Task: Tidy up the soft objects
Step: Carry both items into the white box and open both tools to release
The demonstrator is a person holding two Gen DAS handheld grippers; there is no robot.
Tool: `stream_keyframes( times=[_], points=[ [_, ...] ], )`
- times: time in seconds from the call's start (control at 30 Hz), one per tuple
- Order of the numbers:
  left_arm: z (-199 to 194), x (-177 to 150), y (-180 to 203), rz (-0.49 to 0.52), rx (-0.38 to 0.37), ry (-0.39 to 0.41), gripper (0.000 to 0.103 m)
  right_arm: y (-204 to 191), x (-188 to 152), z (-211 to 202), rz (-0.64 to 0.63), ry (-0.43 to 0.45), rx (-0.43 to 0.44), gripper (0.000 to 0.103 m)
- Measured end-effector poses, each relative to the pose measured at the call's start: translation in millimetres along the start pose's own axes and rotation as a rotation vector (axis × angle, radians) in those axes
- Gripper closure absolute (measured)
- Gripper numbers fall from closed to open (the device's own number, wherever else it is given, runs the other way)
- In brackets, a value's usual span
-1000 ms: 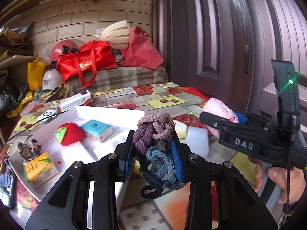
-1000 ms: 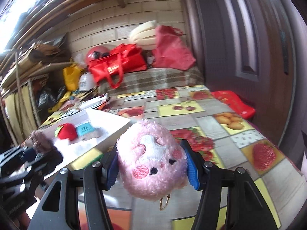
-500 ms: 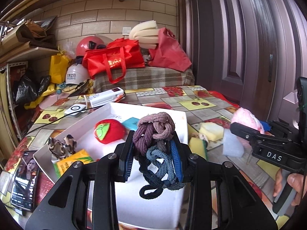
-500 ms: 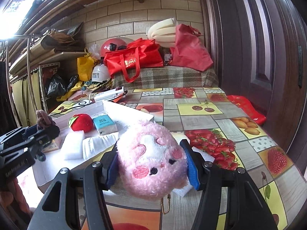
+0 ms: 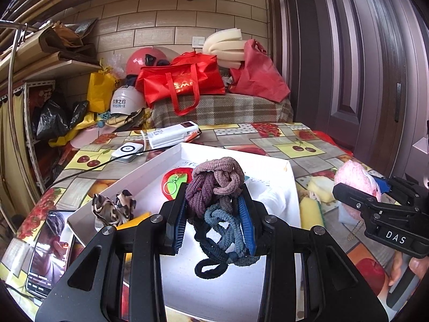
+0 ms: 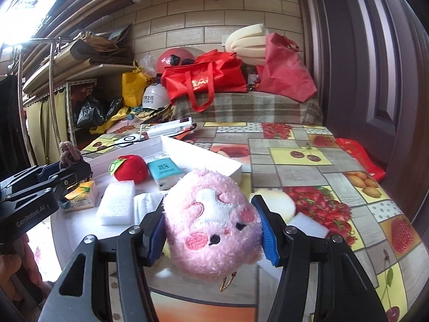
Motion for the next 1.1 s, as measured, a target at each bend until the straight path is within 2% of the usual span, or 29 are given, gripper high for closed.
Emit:
stream_keyframes(
  times=[0.23,0.47,0.73,0.9,1.1],
  points=[
    [5.4,0.6,-17.0,-0.064,-0.004,-0.018,0.068,-16.8,6.0,14.7,-0.012,-0.028,0.027,0.043],
    [6.7,3.2,-21.3,-0.044,0.024,-0.007,0.068,-30.8,11.4,26.3,-0.025,-0.047,0.048,0.043],
    [16.2,4.3,-47.0,-0.132,0.021,-0.04,0.068,-38.6,16.4,40.9,-0.004,-0.079,0.091,0.043],
    [22.1,4.7,-53.4,-0.157,0.015,-0.062,0.068,-56.2,15.4,54.5,-0.068,-0.145,0.156,0.042],
    [35.2,8.1,-52.7,-0.127,0.035,-0.101,0.068,-68.0,13.8,77.6,-0.103,-0.243,0.188,0.042]
  ],
)
Point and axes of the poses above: each gripper's, at about its wrist camera, not at the fingertips, and z roughly the way its jaws point, y to its right, x to its top, the point moved 7 cm from there along z, roughly the way its jaws point, and after that the axes turned 14 degrees about -y, right-handed, at the moved point
